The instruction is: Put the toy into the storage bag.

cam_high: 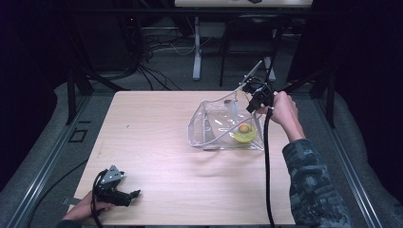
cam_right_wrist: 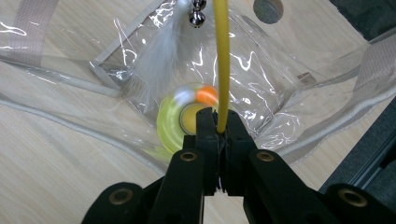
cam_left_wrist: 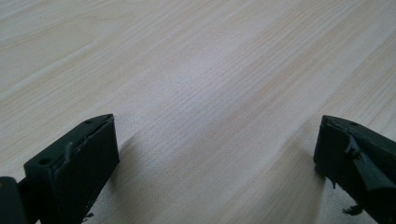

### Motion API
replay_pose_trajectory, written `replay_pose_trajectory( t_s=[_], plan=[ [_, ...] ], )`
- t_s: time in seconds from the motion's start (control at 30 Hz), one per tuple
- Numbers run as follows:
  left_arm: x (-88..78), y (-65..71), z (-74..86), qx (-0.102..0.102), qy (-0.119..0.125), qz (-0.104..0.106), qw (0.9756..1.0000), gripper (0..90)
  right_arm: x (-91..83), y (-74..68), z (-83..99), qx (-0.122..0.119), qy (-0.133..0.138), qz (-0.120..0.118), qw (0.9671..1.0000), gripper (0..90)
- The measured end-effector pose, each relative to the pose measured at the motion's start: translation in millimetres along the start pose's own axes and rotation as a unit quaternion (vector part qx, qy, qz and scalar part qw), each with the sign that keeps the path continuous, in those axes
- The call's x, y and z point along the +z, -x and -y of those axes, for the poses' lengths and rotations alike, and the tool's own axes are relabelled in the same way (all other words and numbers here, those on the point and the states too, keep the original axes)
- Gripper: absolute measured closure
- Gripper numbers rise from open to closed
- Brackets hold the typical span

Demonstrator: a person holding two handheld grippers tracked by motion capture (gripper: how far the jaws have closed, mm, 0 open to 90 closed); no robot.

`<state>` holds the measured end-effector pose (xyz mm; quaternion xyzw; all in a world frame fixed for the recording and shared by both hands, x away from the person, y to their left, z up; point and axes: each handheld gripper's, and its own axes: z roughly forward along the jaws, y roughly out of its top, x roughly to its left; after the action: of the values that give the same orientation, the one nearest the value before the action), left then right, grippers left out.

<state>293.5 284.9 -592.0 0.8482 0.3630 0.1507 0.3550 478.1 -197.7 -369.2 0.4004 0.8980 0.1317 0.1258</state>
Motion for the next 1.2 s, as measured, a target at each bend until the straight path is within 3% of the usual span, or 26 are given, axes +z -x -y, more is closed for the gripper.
replay_pose_trajectory(
  t_s=[0.57,0.87,1.07,1.2],
  plan=[
    [0.0,0.0,0.0,0.0,0.0,0.0,1.0,0.0,18.4,-6.9,-4.9,0.002,-0.034,0.009,0.9994,87.7],
    [0.0,0.0,0.0,0.0,0.0,0.0,1.0,0.0,13.5,-7.7,-5.1,0.001,-0.025,0.008,0.9996,86.4],
    [0.0,0.0,0.0,0.0,0.0,0.0,1.0,0.0,1.1,-9.2,-4.7,0.003,-0.003,0.005,1.0,80.4],
    [0.0,0.0,0.0,0.0,0.0,0.0,1.0,0.0,-12.2,-11.9,-2.8,0.003,0.015,0.002,0.9999,63.9]
  ],
)
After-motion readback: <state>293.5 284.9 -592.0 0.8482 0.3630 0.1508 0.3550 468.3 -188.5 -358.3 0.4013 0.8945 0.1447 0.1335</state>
